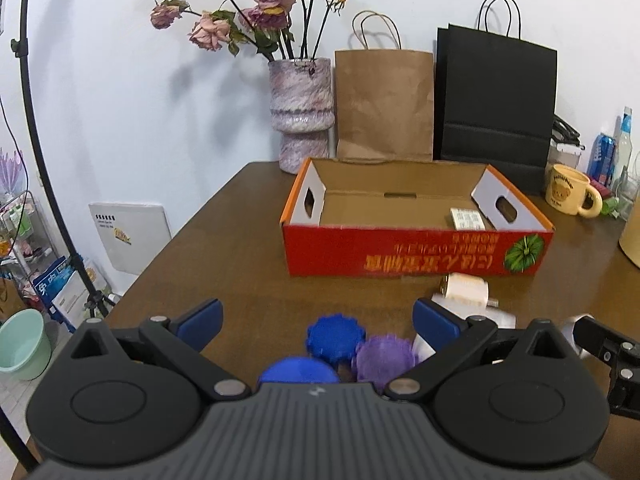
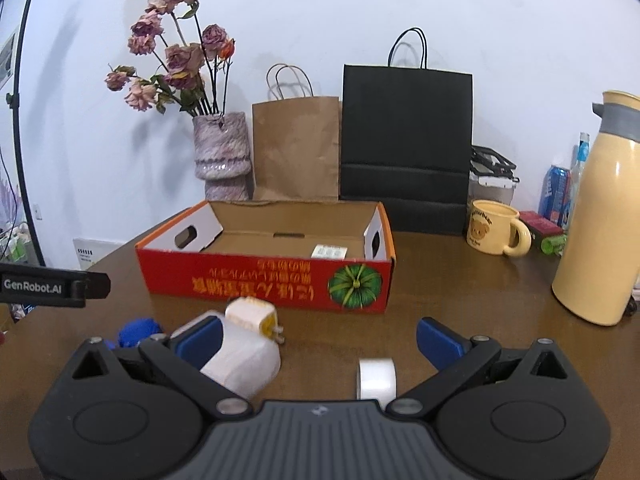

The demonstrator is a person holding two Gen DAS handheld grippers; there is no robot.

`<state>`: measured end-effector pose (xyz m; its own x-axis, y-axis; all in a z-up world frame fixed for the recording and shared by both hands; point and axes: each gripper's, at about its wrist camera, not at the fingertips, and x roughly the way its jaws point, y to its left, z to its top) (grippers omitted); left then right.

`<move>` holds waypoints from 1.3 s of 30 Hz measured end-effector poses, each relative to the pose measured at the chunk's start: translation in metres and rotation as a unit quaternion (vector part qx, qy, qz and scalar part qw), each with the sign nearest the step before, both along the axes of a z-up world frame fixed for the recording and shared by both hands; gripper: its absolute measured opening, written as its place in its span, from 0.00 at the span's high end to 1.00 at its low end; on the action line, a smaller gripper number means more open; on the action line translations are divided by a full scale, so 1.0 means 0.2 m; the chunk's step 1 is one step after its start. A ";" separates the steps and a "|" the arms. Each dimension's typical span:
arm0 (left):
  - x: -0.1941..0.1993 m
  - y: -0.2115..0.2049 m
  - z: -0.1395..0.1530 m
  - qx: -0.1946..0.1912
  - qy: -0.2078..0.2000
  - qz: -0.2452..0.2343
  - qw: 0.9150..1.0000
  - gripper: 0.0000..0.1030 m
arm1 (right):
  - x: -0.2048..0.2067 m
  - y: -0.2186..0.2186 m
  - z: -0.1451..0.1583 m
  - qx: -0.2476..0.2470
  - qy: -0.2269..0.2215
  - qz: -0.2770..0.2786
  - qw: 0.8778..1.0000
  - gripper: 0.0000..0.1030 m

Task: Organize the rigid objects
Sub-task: 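Grasp the white spray bottle with the left tool while the right tool grasps the tape roll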

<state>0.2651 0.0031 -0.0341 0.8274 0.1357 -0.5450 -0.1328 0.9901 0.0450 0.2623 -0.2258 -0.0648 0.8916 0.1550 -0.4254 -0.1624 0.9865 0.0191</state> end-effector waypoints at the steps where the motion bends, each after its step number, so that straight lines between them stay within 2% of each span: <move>1: -0.02 0.00 -0.01 0.001 0.003 0.000 1.000 0.00 | -0.02 0.00 -0.01 0.001 0.002 0.000 1.000 0.00; 11: -0.14 -0.03 -0.16 0.010 0.038 -0.006 0.999 0.00 | -0.15 -0.05 -0.13 0.002 0.022 -0.001 1.000 0.00; 22: -0.12 -0.07 -0.34 0.009 0.081 -0.008 0.997 0.01 | -0.18 -0.08 -0.21 -0.001 0.039 -0.007 0.999 0.00; 23: -0.11 -0.08 -0.35 0.008 0.084 -0.008 0.996 0.03 | -0.18 -0.08 -0.21 -0.001 0.038 -0.007 0.999 0.00; 27: -0.10 -0.10 -0.39 0.003 0.090 -0.011 0.996 0.24 | -0.19 -0.09 -0.22 0.000 0.039 -0.009 0.999 0.00; 29: -0.11 -0.10 -0.39 -0.006 0.084 -0.019 0.996 0.42 | -0.19 -0.10 -0.22 -0.001 0.040 -0.010 0.999 0.00; 30: -0.11 -0.10 -0.39 -0.013 0.080 -0.026 0.996 0.65 | -0.19 -0.10 -0.22 -0.001 0.041 -0.010 0.999 0.00; 31: -0.11 -0.10 -0.39 -0.017 0.078 -0.029 0.996 0.70 | -0.19 -0.10 -0.22 -0.001 0.041 -0.010 0.999 0.00; 39: -0.12 -0.11 -0.36 -0.020 0.064 -0.031 0.997 0.72 | -0.18 -0.10 -0.23 -0.003 0.045 -0.009 0.999 0.00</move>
<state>0.2408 -0.0181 -0.1065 0.7562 0.0623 -0.6513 -0.0663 0.9976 0.0184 0.2272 -0.2451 -0.1114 0.8521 0.1356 -0.5055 -0.1419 0.9895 0.0262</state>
